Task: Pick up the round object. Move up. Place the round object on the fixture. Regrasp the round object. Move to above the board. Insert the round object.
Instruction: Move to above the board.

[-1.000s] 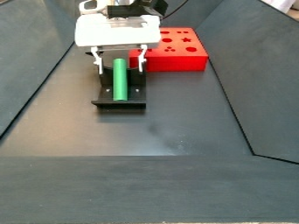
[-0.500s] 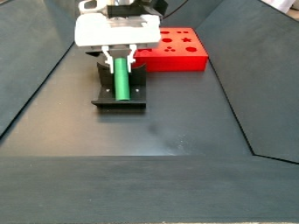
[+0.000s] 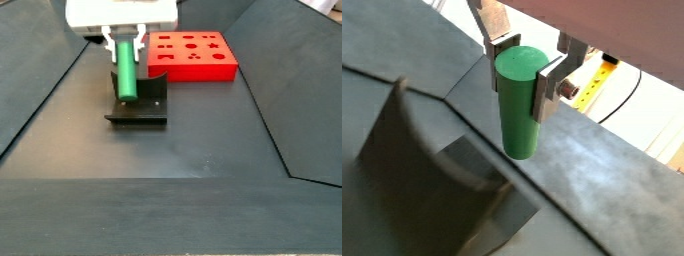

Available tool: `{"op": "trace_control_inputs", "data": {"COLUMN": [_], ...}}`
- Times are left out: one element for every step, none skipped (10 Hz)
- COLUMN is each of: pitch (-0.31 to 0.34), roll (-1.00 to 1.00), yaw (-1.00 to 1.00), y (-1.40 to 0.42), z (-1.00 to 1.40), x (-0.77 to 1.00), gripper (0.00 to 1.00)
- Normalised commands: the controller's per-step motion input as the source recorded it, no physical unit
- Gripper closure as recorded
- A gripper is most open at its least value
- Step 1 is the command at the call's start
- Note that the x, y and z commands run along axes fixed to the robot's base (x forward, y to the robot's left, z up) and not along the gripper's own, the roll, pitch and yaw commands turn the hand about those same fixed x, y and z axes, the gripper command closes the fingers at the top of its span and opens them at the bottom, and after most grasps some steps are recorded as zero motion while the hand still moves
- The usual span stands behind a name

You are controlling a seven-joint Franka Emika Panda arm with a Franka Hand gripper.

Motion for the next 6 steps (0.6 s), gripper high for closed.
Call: {"op": "trace_control_inputs", "data": {"pitch": [0.084, 0.091, 0.097, 0.104, 0.112, 0.118], "roll": [-0.07, -0.06, -0.05, -0.04, -0.05, -0.05], "yaw": [0.01, 0.02, 0.04, 0.04, 0.06, 0.06], "y": [0.14, 0.13, 0.12, 0.12, 0.10, 0.09], "z": [1.00, 1.00, 1.00, 1.00, 1.00, 1.00], "x": [0.10, 0.10, 0.09, 0.09, 0.09, 0.08], "gripper": [1.00, 1.00, 1.00, 1.00, 1.00, 1.00]}}
